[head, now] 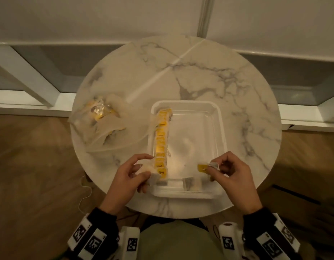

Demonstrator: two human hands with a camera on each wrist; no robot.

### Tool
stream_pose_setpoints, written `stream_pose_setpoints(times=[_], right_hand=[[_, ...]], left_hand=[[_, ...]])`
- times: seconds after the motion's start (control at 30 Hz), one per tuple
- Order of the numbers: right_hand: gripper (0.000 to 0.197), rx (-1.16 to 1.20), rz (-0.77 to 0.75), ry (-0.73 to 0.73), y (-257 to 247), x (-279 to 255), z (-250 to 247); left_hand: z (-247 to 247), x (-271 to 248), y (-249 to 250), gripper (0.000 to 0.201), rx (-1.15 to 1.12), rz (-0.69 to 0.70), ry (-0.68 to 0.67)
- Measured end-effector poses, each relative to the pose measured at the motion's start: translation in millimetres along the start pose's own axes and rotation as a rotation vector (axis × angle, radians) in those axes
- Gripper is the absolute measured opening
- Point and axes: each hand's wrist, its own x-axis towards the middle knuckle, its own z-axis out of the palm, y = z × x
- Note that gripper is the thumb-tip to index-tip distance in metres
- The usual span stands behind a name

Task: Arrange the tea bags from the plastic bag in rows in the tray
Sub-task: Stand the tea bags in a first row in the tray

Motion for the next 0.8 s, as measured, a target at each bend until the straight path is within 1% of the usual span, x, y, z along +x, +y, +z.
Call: stream_pose_setpoints(times=[0.07,0.13,0.23,0.3,0.37,0.43,0.5,0.57,0.6,0.63,0.7,0.73,0.77,0.8], right_hand=[[0.019,0.023,-0.017,-0.061,-11,1,14],[0.019,-0.011,-0.083,-0.113,-19,1,29],[0.023,-0.127,-0.242,-0.18,-26,-1,50],[0.025,-0.225,-0.354,-0.216,-25,-2,60],[0.022,-0.298,-0.417,-0.254,-21,-3,64],[0.014,-0.322,-0.444,-0.309,-17,-4,63],[0.01,-0.314,-0.44,-0.359,-14,-5,62],[0.019,-0.291,-0.414,-0.403,-13,-6,59],[0.025,-0.267,-0.377,-0.423,-13,-6,57],[0.031,-0.236,-0.307,-0.433,-14,-5,55],[0.038,-0.16,-0.07,-0.408,-17,-1,51],[0.036,-0.12,0.047,-0.395,-17,3,50],[0.03,-0.089,0.129,-0.398,-17,8,50],[0.022,-0.072,0.171,-0.42,-17,11,51]], left_hand=[[2,-3,0,0.029,0.087,0.03,0.006],[8,-5,3,0.033,0.146,0.046,-0.035],[19,-4,10,0.03,0.108,0.017,-0.098],[25,-3,13,0.035,0.052,-0.017,-0.111],[26,0,12,0.035,0.029,-0.015,-0.071],[23,4,7,0.027,0.03,0.001,-0.019],[19,7,2,0.02,0.056,-0.001,-0.011],[15,8,0,0.019,0.094,0.017,-0.036],[13,8,1,0.019,0.123,0.039,-0.048],[11,8,2,0.017,0.166,0.07,-0.062],[7,8,5,0.015,0.265,0.139,-0.099],[5,9,6,0.014,0.301,0.173,-0.12],[5,10,8,0.013,0.324,0.204,-0.143],[5,11,10,0.013,0.339,0.231,-0.163]])
